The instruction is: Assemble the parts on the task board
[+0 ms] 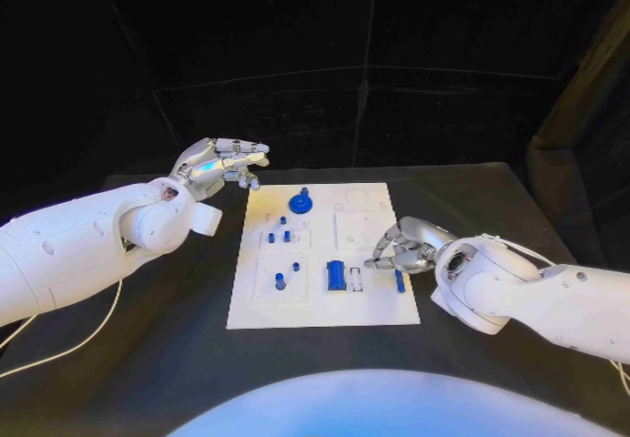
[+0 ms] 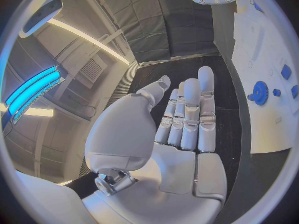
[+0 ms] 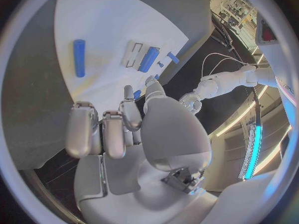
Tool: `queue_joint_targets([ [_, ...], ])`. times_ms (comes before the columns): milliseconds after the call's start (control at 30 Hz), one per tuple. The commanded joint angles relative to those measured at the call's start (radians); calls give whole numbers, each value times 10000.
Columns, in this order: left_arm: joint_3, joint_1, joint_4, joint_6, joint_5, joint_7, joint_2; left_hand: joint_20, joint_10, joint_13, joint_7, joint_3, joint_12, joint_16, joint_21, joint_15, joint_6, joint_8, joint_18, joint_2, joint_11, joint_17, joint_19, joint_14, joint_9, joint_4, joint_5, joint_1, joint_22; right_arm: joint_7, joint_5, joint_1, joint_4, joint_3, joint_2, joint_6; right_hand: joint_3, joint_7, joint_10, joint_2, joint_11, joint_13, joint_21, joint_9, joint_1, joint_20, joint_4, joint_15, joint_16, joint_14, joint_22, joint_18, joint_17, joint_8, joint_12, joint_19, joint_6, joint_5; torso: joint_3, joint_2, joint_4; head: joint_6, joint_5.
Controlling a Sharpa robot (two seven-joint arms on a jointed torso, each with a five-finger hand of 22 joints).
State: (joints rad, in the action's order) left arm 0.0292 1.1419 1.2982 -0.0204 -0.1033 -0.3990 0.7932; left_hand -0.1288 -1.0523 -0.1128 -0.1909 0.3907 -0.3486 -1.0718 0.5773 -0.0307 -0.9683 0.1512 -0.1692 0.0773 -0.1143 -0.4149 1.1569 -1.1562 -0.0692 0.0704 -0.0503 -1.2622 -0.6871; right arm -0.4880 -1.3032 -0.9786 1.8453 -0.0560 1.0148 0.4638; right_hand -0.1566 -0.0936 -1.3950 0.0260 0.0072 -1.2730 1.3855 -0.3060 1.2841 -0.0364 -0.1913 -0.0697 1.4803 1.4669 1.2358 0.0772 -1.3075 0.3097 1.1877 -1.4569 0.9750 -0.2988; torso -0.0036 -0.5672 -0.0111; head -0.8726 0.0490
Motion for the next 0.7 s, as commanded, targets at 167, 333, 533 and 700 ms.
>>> queue_joint_targets([
  [167,-8,14,44,60,45,-46,-11,-14,99,-12,-9,-41,-38,-58,-50,-2,57,56,-133,-61,4,13,52,54,16,-6,-38,-42,13,-23,-106,-45,-3,0,641,-735,-92,-8,47,-187,49,38,47,85,128,-76,44,94,11,680,27,-89,-736,-125,-107,-2,23,-494,2,-10,14,0,206],
  [333,-5,13,49,64,45,-50,-18,-14,99,-12,-9,-41,-38,-58,-50,-2,57,56,-133,-61,4,13,52,54,16,-6,-38,-42,13,-566,-743,-42,-198,-5,698,-1305,-172,27,33,-195,26,37,51,92,125,-75,30,81,3,676,36,-90,-727,-102,-113,-1,194,-465,21,-21,11,0,245],
  [533,0,12,50,77,45,-53,-16,-14,99,-12,-9,-41,-38,-58,-50,-2,57,56,-133,-61,4,13,52,54,16,-6,-38,-42,13,-916,-1147,-32,-416,-9,509,-1736,-340,91,27,-189,-25,58,45,45,48,-50,-40,41,-15,670,29,-86,-705,-49,-154,6,419,-328,-3,-8,-37,0,285],
  [700,3,12,50,80,45,-54,-11,-14,99,-12,-9,-41,-38,-58,-50,-2,57,56,-133,-61,4,13,52,54,16,-6,-38,-42,13,-1050,-1239,-22,-534,-13,333,-2148,-473,121,25,-169,-48,66,30,1,-38,-32,-117,21,-29,665,6,-82,-689,-38,-177,18,492,-178,-2,-9,-39,0,255],
])
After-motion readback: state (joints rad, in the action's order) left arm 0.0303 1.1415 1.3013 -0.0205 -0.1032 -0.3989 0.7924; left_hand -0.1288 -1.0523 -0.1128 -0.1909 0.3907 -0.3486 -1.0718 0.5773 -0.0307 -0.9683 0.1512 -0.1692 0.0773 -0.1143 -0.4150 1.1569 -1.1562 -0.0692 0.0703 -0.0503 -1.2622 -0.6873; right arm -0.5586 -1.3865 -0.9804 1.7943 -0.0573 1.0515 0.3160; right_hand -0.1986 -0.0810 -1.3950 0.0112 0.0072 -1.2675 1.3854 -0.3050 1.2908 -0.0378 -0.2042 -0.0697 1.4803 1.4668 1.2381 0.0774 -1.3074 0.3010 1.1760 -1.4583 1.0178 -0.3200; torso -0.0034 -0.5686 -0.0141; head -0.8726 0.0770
